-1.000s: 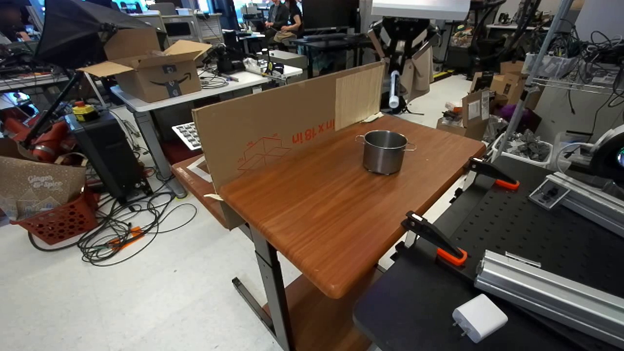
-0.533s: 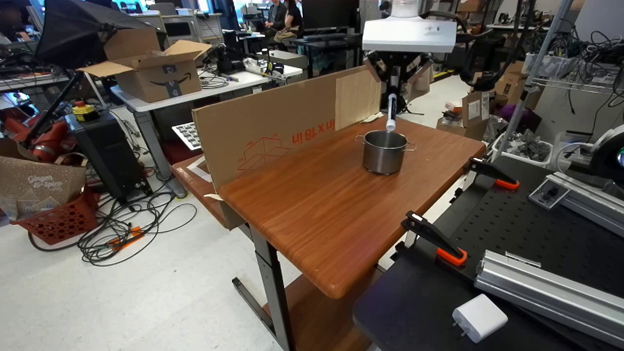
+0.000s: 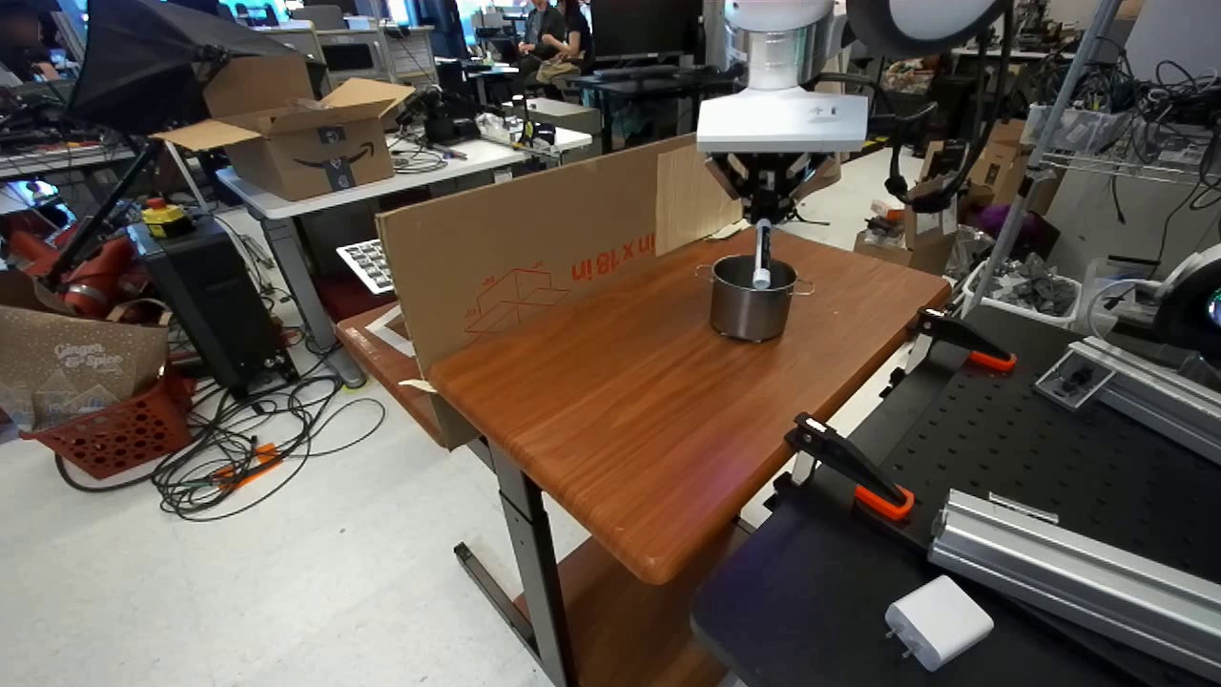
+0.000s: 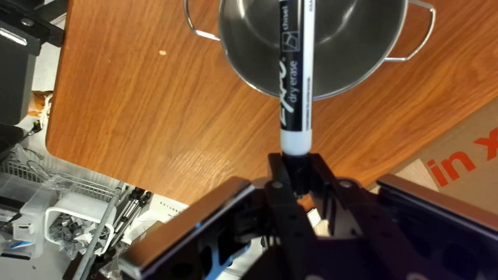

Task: Put the marker inside the pot

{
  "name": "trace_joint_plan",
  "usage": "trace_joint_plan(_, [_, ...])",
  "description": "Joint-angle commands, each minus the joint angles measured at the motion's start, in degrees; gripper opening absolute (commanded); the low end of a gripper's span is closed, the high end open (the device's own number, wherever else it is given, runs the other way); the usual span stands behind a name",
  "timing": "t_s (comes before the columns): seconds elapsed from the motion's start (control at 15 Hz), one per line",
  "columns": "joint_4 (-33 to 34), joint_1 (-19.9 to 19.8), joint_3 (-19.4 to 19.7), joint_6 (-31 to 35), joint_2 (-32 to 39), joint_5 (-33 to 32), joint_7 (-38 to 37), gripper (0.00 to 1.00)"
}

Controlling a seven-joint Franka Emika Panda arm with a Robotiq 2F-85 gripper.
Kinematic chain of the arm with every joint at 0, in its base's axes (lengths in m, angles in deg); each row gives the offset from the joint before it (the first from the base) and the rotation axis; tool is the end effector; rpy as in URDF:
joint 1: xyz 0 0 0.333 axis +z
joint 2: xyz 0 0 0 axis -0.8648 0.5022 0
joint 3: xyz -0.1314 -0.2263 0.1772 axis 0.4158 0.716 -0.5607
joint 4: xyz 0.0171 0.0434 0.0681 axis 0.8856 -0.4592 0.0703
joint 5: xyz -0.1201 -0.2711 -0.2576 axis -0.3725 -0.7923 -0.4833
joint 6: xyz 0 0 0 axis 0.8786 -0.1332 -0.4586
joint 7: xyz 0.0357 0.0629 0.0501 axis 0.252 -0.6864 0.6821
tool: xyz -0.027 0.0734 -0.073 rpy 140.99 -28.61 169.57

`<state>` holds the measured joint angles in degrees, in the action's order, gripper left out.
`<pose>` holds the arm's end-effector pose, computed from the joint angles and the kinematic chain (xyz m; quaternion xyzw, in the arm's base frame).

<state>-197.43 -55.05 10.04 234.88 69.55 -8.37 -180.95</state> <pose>0.5174 0.0148 0.2344 0.8722 -0.4452 0.1647 0.1177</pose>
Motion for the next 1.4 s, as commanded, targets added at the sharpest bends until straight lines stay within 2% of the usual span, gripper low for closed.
trace_joint_plan(0.0, [2.09,1.63,0.83,-2.0,2.1,-1.97,-2.03,0.05])
trace_joint_plan(0.07, [2.34,1.77,0.85,-2.06,2.48,-1.7,-1.84,0.05])
trace_joint_plan(0.13, [2.53,1.92,0.9,-2.17,2.8,-1.51,-1.77,0.09])
trace_joint_plan(0.2, [2.59,1.96,0.86,-2.36,2.9,-1.14,-1.4,0.44])
trace_joint_plan(0.27, [2.79,1.96,0.89,-2.22,3.13,-1.05,-1.41,0.45])
trace_joint_plan(0.73, [3.18,1.71,0.58,-2.53,2.92,-0.24,-0.69,0.95])
trace_joint_plan(0.8, [3.07,1.56,0.38,-2.53,2.75,0.29,-0.15,1.0])
trace_joint_plan(1.07, [0.89,0.89,-1.46,-4.59,-0.31,4.91,5.3,1.0])
trace_joint_plan(1.13, [2.22,1.33,-0.2,-2.23,1.94,2.58,2.5,1.0])
trace_joint_plan(1.33, [1.63,1.3,-0.77,-3.46,0.81,3.86,4.07,1.0])
